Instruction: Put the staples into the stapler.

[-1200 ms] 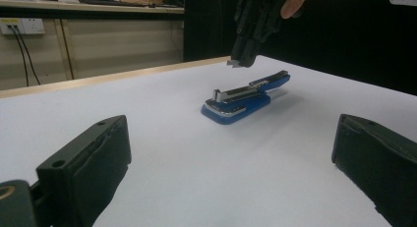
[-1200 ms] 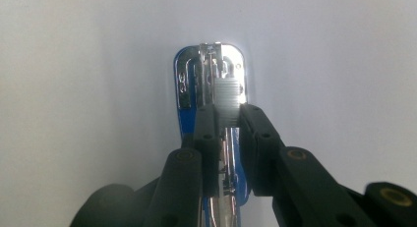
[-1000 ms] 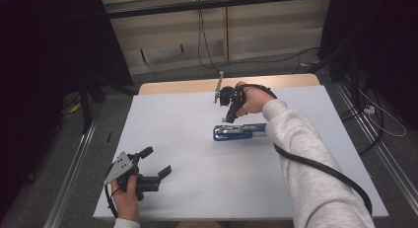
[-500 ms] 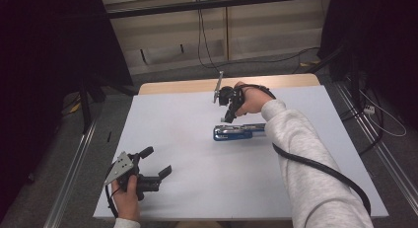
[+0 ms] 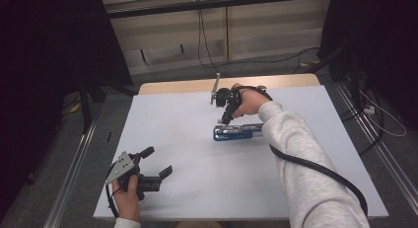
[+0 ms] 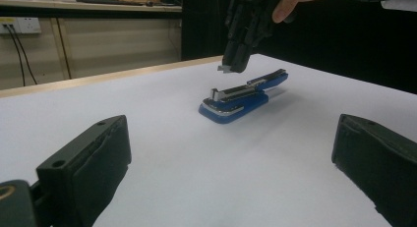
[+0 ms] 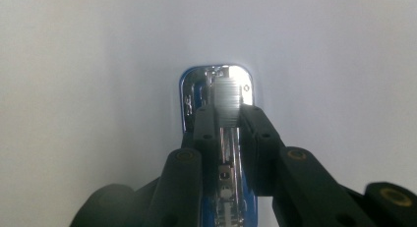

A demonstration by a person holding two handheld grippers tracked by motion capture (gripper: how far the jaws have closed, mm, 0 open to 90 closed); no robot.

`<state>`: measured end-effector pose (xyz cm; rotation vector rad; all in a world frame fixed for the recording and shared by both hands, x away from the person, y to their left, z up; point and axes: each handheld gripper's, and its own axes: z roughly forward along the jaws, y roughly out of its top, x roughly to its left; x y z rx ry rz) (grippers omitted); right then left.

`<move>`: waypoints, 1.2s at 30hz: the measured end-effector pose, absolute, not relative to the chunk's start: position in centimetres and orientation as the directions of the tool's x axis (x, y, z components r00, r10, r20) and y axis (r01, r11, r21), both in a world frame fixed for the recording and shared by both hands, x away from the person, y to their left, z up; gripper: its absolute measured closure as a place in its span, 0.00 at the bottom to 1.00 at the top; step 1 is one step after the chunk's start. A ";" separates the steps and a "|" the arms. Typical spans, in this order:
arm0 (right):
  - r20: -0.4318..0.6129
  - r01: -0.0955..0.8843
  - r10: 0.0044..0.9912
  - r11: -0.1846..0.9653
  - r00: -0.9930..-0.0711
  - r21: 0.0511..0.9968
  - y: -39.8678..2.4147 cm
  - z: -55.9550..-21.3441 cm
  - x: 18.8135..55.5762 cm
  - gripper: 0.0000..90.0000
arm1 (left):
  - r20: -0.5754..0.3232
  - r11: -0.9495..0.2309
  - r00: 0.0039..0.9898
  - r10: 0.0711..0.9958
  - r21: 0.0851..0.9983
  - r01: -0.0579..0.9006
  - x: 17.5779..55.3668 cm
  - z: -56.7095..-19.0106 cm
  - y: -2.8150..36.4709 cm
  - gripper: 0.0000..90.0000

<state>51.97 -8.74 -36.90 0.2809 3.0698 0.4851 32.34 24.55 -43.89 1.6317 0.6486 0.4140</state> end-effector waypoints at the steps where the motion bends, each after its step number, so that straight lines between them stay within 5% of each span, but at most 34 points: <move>1: 0.011 0.174 0.179 0.935 -0.984 0.310 -8.6 -36.9 52.0 0.87 | -0.093 -0.073 0.775 0.624 0.982 0.177 32.3 -43.9 24.6 0.02; 36: 0.017 0.171 0.174 0.930 -0.985 0.325 -8.2 -37.9 52.0 0.87 | -0.087 -0.089 0.779 0.621 0.980 0.180 32.4 -43.9 24.5 0.02</move>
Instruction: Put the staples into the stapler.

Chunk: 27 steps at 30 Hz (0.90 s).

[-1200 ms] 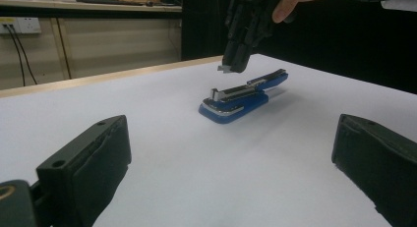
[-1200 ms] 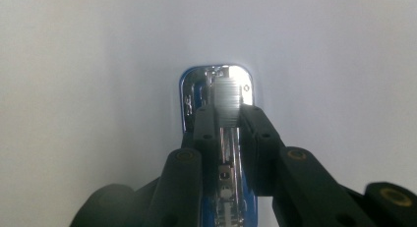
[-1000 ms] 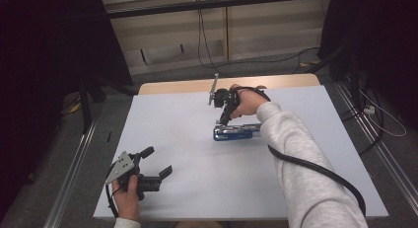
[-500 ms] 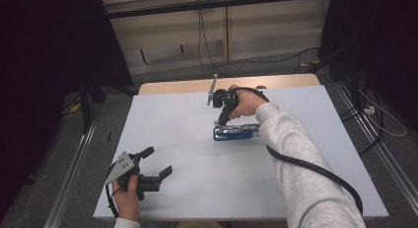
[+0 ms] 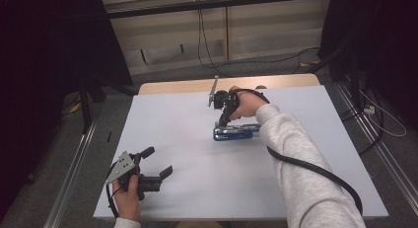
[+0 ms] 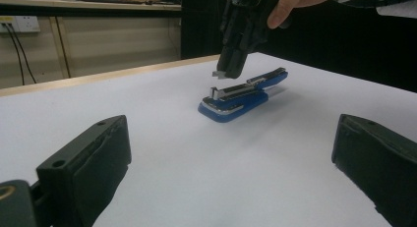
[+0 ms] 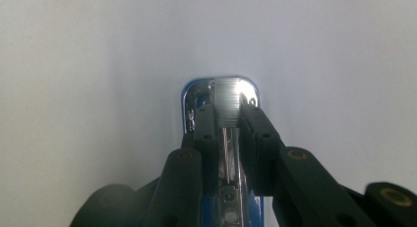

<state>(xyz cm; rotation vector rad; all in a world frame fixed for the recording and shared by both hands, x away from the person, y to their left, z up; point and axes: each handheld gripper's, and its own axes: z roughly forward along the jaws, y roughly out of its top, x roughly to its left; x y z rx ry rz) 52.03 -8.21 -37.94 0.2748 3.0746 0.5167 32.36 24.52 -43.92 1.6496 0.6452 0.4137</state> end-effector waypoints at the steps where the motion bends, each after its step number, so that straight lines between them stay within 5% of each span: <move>1: 0.017 0.171 0.174 0.930 -0.985 0.325 -8.2 -37.9 52.0 0.87 | -0.087 -0.089 0.779 0.621 0.980 0.180 32.4 -43.9 24.5 0.02; 27: 0.027 0.181 0.183 0.928 -0.983 0.324 -8.2 -39.4 52.0 0.87 | -0.092 -0.084 0.781 0.617 0.980 0.182 32.3 -43.9 24.3 0.02</move>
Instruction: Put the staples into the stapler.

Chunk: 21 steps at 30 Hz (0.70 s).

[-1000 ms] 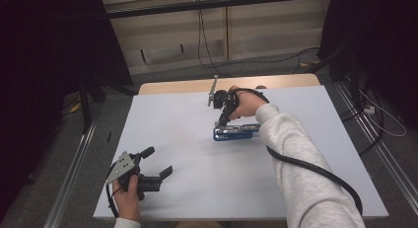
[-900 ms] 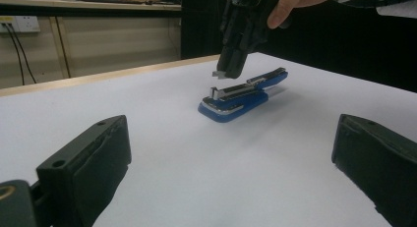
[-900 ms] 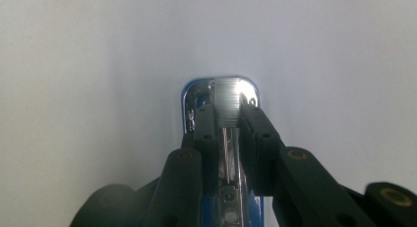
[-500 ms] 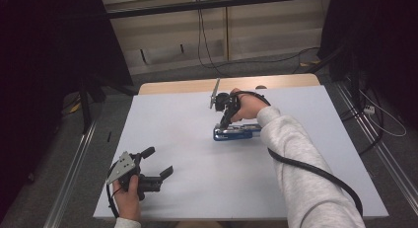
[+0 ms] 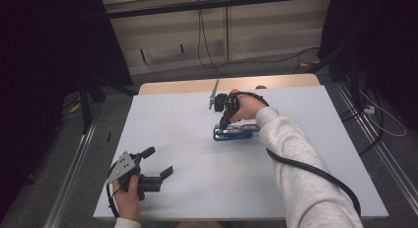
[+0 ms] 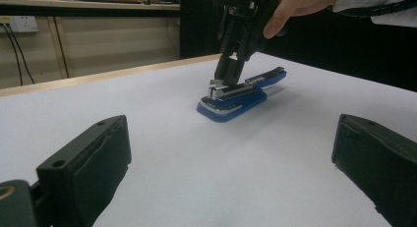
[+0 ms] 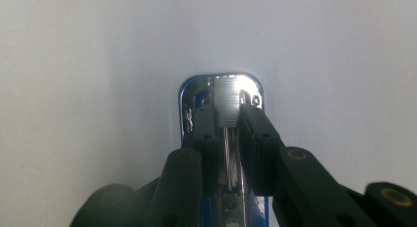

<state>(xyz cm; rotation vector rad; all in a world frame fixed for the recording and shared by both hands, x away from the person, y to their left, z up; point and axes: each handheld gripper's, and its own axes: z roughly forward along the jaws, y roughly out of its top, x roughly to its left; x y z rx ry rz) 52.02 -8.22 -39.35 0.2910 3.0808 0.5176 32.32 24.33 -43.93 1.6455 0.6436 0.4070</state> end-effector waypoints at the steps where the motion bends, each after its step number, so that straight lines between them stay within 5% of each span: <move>1: 0.028 0.179 0.180 0.930 -0.983 0.320 -8.2 -39.4 52.0 0.87 | -0.091 -0.084 0.781 0.618 0.980 0.180 32.3 -43.9 24.3 0.02; 21: 0.025 0.178 0.180 0.928 -0.983 0.327 -8.2 -39.8 52.0 0.81 | -0.096 -0.092 0.785 0.612 0.977 0.191 32.3 -44.0 24.3 0.02</move>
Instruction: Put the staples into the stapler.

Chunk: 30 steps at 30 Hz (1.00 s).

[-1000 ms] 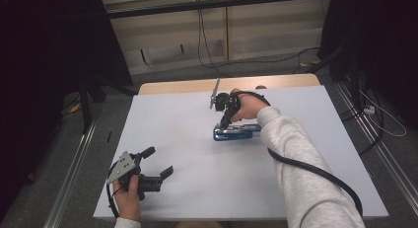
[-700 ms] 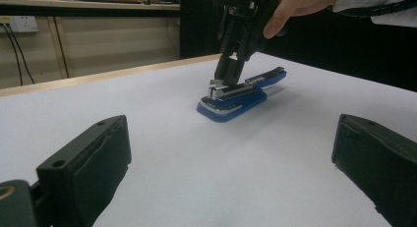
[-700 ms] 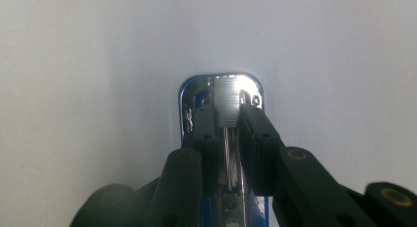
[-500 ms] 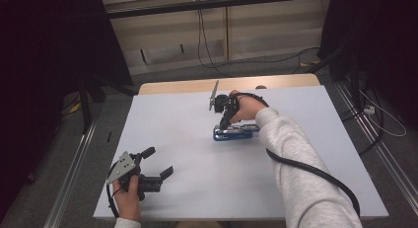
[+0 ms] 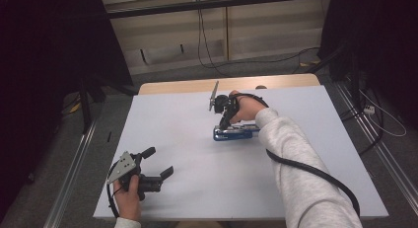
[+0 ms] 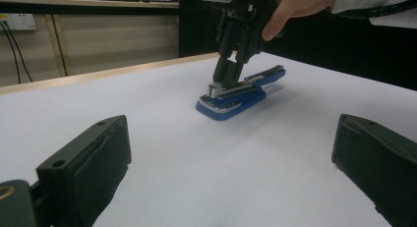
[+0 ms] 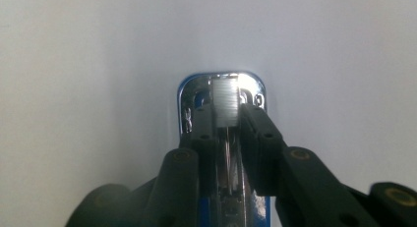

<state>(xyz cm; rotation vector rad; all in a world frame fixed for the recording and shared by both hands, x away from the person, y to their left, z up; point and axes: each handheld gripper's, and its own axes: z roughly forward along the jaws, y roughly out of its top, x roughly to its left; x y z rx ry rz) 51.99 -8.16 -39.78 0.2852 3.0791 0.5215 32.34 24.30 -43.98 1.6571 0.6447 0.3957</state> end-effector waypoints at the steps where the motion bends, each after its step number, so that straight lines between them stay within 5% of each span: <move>1: 0.024 0.180 0.182 0.928 -0.983 0.327 -8.2 -39.7 52.0 0.81 | -0.096 -0.092 0.785 0.612 0.977 0.191 32.3 -44.0 24.3 0.02; 30: 0.047 0.415 0.460 0.747 -0.887 0.519 -15.9 -39.0 49.5 0.23 | -0.100 -0.122 0.782 0.615 0.968 0.219 33.0 -43.7 23.5 0.02</move>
